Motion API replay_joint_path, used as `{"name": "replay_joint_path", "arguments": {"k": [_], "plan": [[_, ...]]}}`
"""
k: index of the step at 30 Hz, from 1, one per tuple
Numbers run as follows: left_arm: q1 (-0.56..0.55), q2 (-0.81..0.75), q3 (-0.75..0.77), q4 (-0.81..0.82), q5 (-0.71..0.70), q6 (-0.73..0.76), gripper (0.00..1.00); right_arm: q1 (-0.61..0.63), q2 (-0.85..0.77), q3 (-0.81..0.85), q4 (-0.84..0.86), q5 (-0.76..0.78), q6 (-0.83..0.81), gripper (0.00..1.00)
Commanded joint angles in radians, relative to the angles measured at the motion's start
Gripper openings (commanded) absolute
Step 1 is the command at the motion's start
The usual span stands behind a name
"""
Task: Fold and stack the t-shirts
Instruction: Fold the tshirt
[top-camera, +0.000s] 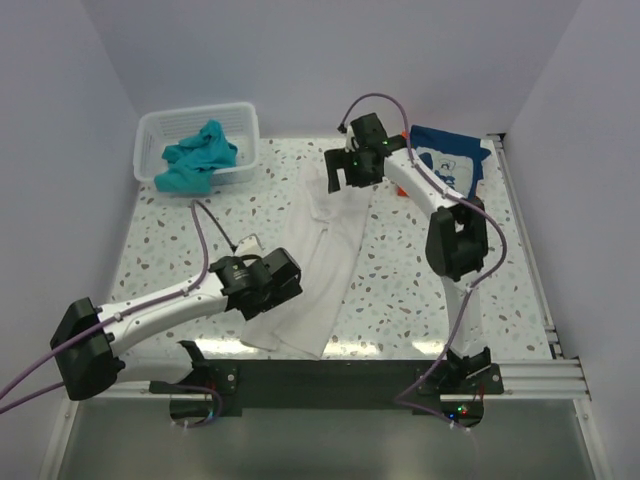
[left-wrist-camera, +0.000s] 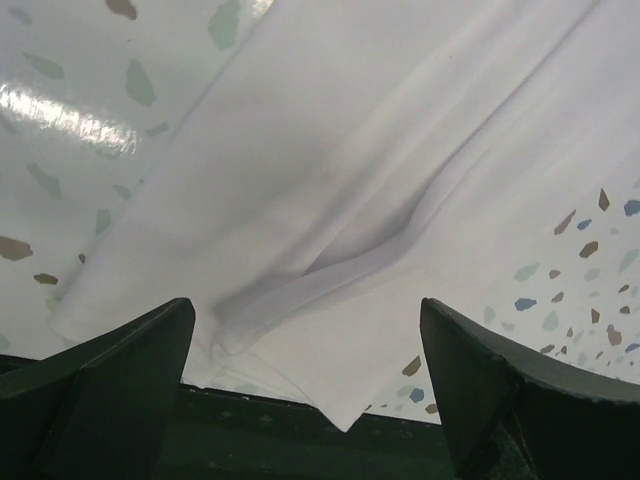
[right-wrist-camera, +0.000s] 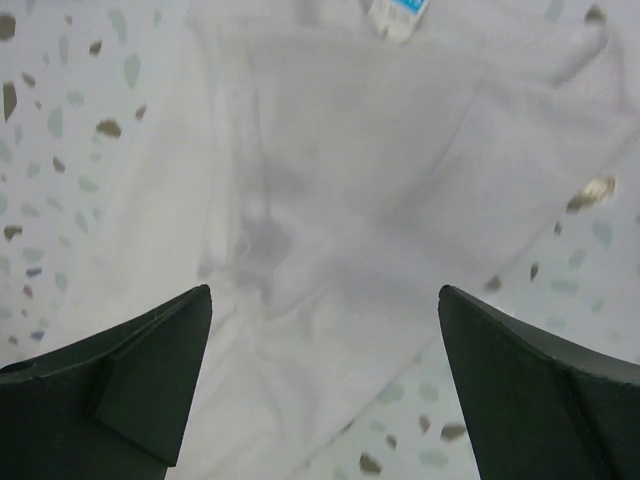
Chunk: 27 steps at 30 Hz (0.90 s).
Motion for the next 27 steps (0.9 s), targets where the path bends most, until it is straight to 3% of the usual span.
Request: {"name": "replay_joint_path", "arguments": {"k": [1,4,7,9,17,27], "plan": [[0.008,0.007,0.054,0.103,-0.028,0.253,1.00,0.039,-0.213,-0.237,0.023,0.053,0.137,0.99],[0.007,0.026,0.025,0.319,0.104,0.494,1.00,0.079,-0.356,-0.500,0.140,0.050,0.214,0.99],[0.002,0.077,-0.024,0.477,0.253,0.622,1.00,0.122,-0.416,-0.646,0.206,0.034,0.257,0.99],[0.002,0.115,-0.042,0.495,0.288,0.635,1.00,0.148,-0.402,-0.689,0.241,0.013,0.258,0.99],[0.002,0.258,-0.068,0.510,0.293,0.616,1.00,0.154,-0.261,-0.609,0.197,0.031,0.255,0.99],[0.002,0.415,-0.019,0.610,0.404,0.607,1.00,0.101,-0.066,-0.412,0.151,0.007,0.214,0.99]]}}
